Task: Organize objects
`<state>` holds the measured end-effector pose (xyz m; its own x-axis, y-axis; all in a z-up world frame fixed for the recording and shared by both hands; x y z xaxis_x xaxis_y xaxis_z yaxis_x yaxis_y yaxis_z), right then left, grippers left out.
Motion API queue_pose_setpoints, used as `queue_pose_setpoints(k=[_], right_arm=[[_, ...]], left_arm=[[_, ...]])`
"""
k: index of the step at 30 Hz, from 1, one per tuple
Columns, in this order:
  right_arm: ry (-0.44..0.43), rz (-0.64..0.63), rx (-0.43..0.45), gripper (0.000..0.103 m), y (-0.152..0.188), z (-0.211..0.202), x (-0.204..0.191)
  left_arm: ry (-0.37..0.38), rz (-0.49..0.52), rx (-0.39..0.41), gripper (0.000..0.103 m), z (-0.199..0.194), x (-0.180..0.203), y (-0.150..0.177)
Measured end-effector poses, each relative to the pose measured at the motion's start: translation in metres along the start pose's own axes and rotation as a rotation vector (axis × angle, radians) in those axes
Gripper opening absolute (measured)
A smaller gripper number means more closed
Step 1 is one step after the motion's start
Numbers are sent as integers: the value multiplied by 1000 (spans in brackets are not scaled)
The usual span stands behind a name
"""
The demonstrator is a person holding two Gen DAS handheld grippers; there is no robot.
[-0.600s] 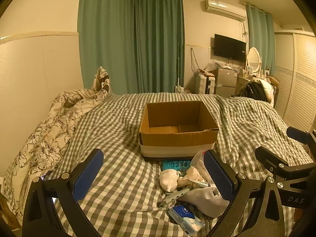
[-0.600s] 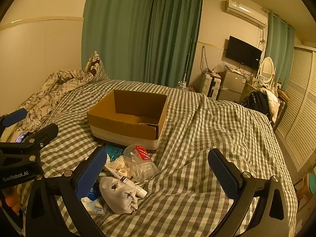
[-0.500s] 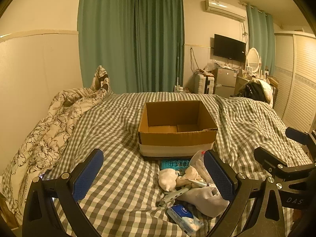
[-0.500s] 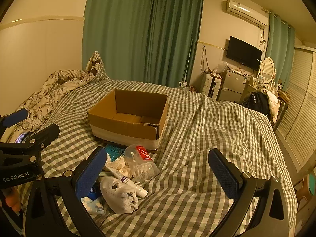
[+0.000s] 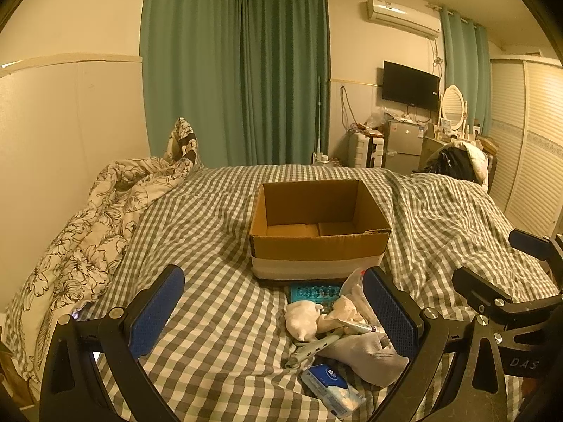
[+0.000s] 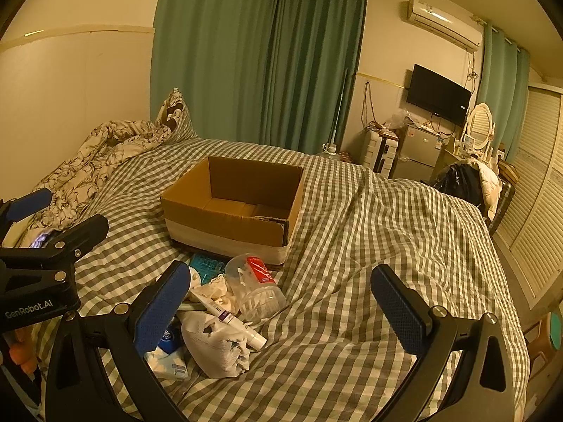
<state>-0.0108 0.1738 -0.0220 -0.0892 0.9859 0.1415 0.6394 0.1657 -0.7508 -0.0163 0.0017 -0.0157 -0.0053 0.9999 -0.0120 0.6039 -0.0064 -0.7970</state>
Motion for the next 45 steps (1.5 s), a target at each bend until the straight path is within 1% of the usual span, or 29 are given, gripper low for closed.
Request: queue_pose_setpoints(k=[9, 13, 15, 20, 21, 26, 28, 31, 33, 34, 35, 36, 37, 39, 45], right_arm=[[-3, -5, 2, 103, 1, 0, -1], [-11, -14, -11, 103, 4, 4, -3], [-22, -21, -32, 103, 6, 9, -5], [-47, -41, -101, 103, 18, 32, -13], [-49, -50, -121, 103, 21, 39, -15], [-92, -83, -215, 97, 41, 73, -30], [-94, -107, -228, 96, 45, 81, -38], [-136, -126, -264, 87, 49, 94, -48], [-168, -130, -302, 73, 54, 104, -51], [-178, -132, -318, 70, 57, 107, -52], [-201, -129, -328, 61, 59, 109, -52], [-227, -121, -332, 56, 60, 109, -52], [-233, -119, -330, 55, 60, 107, -52], [-234, -117, -327, 48, 59, 104, -51], [-233, -123, -306, 44, 55, 86, -44]], left_arm=[[-1, 6, -3, 103, 1, 2, 2], [-3, 17, -14, 103, 5, 4, 5], [-12, 22, -31, 103, 10, 5, 7], [-73, 34, -92, 103, 29, 6, 15], [-54, 52, -98, 103, 32, 6, 16], [-69, 34, -144, 103, 50, -1, 24], [-75, 32, -162, 103, 57, -2, 28], [-88, 25, -188, 103, 64, -6, 32], [-96, 18, -203, 103, 69, -10, 34], [-99, 14, -209, 103, 70, -11, 35], [-100, 12, -215, 103, 72, -12, 36], [-102, 11, -221, 103, 73, -13, 37], [-103, 12, -225, 103, 74, -13, 37], [-105, 18, -232, 103, 75, -12, 39], [-104, 54, -249, 103, 78, -4, 44]])
Point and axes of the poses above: each gripper's, at about its wrist camera, not at the fingertips, and z roughly the way its jaws point, x to its right, y to its underside, the point moved 2 cm from there along z, roughly the way its jaws point, and after that the axes turned 9 degrees about -x, right-handed, at the moved point
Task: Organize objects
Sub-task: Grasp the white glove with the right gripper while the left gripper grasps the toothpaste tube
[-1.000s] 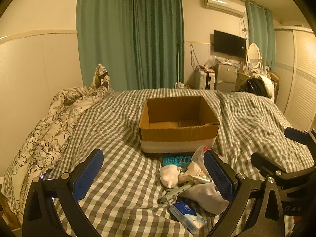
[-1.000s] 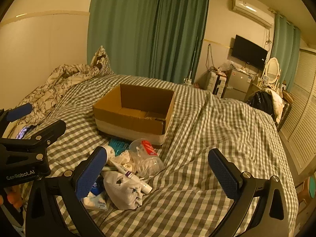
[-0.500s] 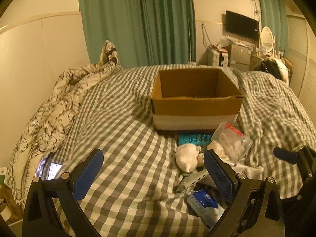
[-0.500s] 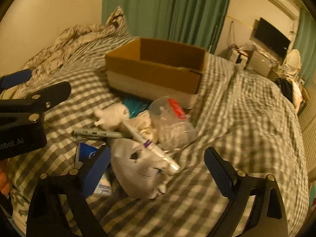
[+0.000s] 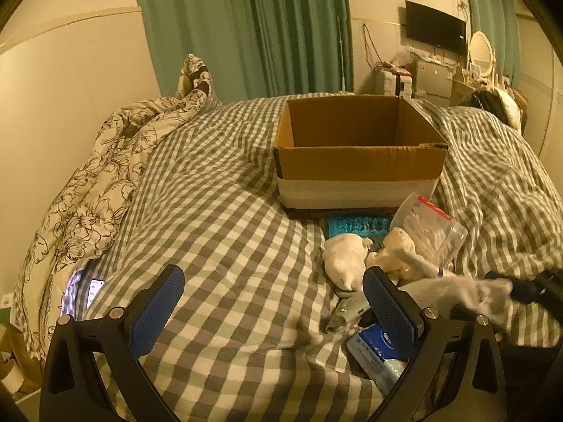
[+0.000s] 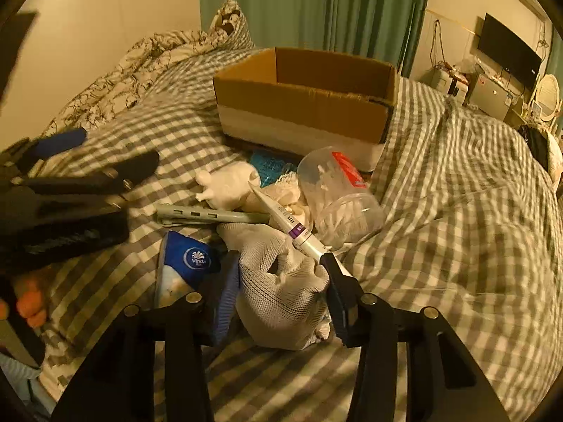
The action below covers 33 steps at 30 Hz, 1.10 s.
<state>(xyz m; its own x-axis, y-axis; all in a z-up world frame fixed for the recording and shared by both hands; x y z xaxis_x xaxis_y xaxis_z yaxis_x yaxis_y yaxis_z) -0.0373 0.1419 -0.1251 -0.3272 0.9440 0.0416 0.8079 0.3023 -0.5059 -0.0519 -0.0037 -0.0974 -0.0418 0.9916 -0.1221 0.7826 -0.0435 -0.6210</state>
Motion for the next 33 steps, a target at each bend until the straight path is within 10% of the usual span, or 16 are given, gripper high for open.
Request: queue_pose_setpoints(k=[18, 33], right_arm=[[86, 150, 162, 43, -3, -73, 66], [114, 200, 139, 43, 11, -73, 102]], left_arm=[[93, 150, -23, 103, -2, 58, 7], [139, 581, -2, 102, 24, 135, 15]])
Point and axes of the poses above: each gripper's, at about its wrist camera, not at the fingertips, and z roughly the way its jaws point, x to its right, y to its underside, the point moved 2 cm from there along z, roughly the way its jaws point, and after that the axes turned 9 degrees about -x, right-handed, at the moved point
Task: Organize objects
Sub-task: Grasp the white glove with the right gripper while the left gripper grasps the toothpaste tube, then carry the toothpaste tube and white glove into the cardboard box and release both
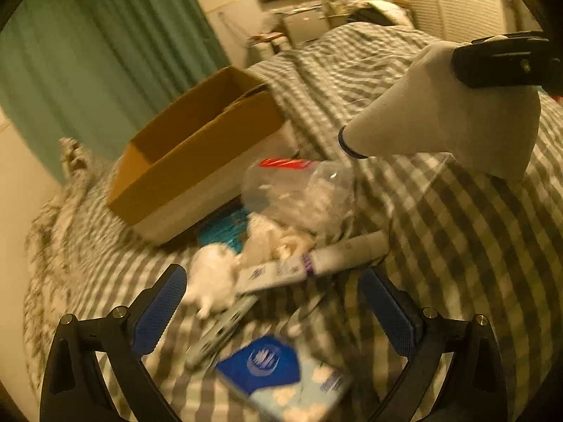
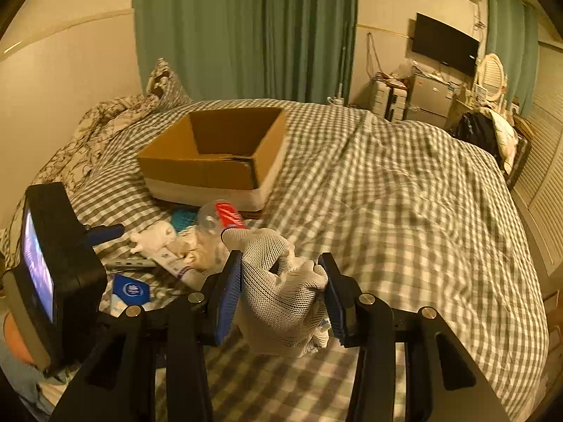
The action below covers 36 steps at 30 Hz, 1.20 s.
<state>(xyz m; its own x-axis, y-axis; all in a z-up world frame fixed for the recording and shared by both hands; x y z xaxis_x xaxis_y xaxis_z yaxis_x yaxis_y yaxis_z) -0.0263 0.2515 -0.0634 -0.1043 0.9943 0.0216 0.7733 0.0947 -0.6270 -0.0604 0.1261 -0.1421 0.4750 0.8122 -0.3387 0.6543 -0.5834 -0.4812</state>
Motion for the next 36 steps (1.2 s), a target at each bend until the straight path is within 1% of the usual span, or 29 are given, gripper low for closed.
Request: queue_pose_setpoints(k=[2, 4, 6, 7, 8, 9, 10, 11, 12, 14, 15, 17, 18, 19, 20, 23, 25, 28, 30, 31, 32, 33, 35, 36], right_arm=[[6, 19, -3, 43, 0, 0, 7], [9, 30, -6, 43, 0, 0, 12], [5, 37, -12, 43, 0, 1, 14], [6, 37, -15, 43, 0, 2, 14], [8, 35, -18, 43, 0, 2, 14], [10, 34, -20, 43, 0, 3, 13], [13, 33, -22, 43, 0, 3, 13], [16, 31, -24, 43, -1, 3, 12], [17, 30, -26, 43, -1, 4, 11], [18, 28, -28, 43, -1, 5, 10], [17, 29, -29, 43, -1, 4, 10], [14, 29, -29, 43, -1, 4, 10], [12, 28, -29, 43, -2, 3, 9], [10, 27, -27, 43, -2, 2, 8], [6, 24, -22, 43, -3, 1, 6], [0, 15, -14, 43, -5, -3, 2], [-4, 13, -12, 43, -4, -3, 1], [-3, 18, -20, 43, -4, 1, 2], [0, 22, -28, 43, -2, 3, 3], [-1, 23, -31, 43, -2, 4, 3], [-2, 23, -33, 43, -1, 4, 3], [-3, 23, -34, 43, -1, 5, 4], [-3, 24, -34, 43, 0, 4, 4], [-3, 25, -33, 43, 0, 4, 5]], left_arm=[[34, 56, -3, 101, 7, 8, -3], [38, 123, -16, 99, 18, 18, -6], [42, 165, -38, 93, 28, 26, -9], [59, 172, -49, 85, 32, 28, -10], [78, 173, -59, 73, 35, 28, -11], [90, 170, -65, 65, 36, 28, -11], [106, 164, -71, 52, 37, 27, -11], [116, 154, -69, 45, 36, 25, -10], [130, 142, -65, 44, 34, 22, -9], [147, 115, -41, 31, 26, 16, -7], [156, 104, -30, 29, 22, 13, -8], [197, 68, -9, 12, 11, 4, -9], [205, 50, 3, 5, 6, -2, -11], [193, 35, 12, 2, 2, -7, -13], [188, 27, 13, 2, -1, -12, -14], [223, 8, -1, 2, 0, -24, -17], [247, 13, -22, 2, 3, -25, -16], [278, 23, -47, 6, 7, -19, -10], [305, 37, -63, 16, 8, -10, -4], [304, 43, -68, 33, 9, -6, -1], [295, 53, -79, 58, 11, -2, 1], [286, 58, -88, 66, 13, 0, 3], [290, 71, -111, 67, 17, 5, 6], [303, 79, -130, 65, 20, 8, 9]])
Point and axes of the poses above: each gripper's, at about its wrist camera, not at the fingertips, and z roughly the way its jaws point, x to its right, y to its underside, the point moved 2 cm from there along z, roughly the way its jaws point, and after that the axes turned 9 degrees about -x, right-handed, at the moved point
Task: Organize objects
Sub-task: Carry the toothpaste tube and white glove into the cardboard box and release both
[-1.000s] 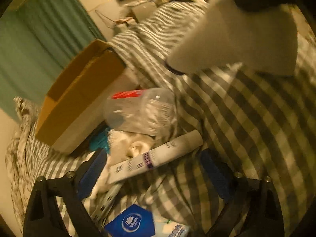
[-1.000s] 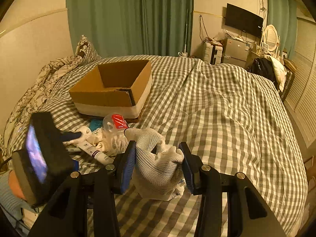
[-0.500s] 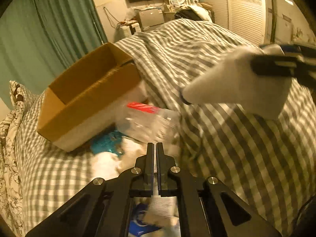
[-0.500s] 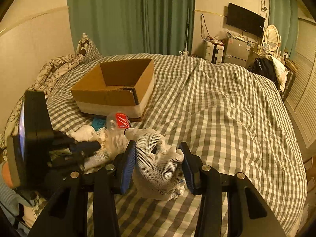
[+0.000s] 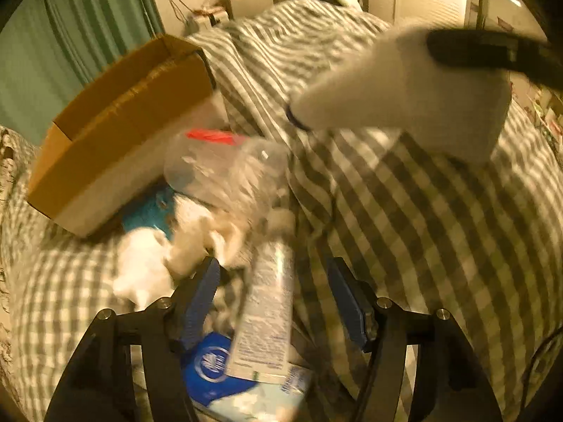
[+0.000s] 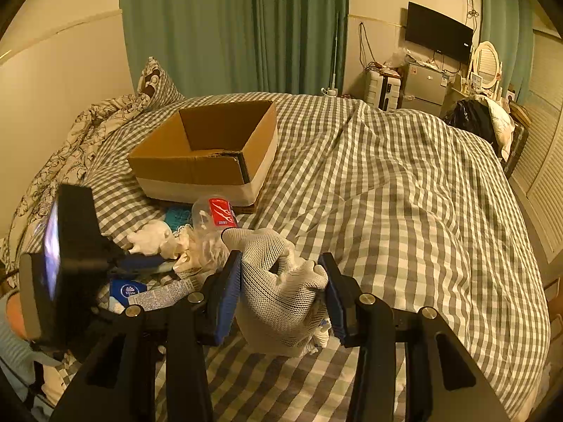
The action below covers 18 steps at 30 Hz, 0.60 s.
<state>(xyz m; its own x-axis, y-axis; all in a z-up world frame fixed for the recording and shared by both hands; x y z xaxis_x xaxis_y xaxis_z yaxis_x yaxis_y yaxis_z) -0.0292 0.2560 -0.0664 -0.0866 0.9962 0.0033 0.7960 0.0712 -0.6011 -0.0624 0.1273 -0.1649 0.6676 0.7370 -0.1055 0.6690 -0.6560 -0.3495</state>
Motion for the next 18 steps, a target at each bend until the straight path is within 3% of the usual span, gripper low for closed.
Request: queue_pose_setpoints(k=[1, 2, 4, 9, 11, 13, 18], right_arm=[[0, 1, 0, 43, 0, 0, 0], [0, 3, -1, 43, 0, 0, 1], [-1, 4, -2, 43, 1, 0, 1], [-4, -4, 6, 43, 0, -3, 0], [-9, -7, 20, 43, -2, -7, -1], [-21, -11, 45, 43, -9, -14, -3], [-33, -53, 129, 43, -45, -33, -17]], left_arm=[[12, 8, -20, 52, 3, 3, 3], [15, 17, -41, 28, 7, 5, 5], [23, 14, -71, 26, 10, 6, 7], [45, -55, -33, 26, -15, -6, 9], [56, -80, 4, 26, -34, -15, 7], [20, -101, 48, 26, -56, -25, 3], [-2, -192, 173, 26, -114, -63, -17]])
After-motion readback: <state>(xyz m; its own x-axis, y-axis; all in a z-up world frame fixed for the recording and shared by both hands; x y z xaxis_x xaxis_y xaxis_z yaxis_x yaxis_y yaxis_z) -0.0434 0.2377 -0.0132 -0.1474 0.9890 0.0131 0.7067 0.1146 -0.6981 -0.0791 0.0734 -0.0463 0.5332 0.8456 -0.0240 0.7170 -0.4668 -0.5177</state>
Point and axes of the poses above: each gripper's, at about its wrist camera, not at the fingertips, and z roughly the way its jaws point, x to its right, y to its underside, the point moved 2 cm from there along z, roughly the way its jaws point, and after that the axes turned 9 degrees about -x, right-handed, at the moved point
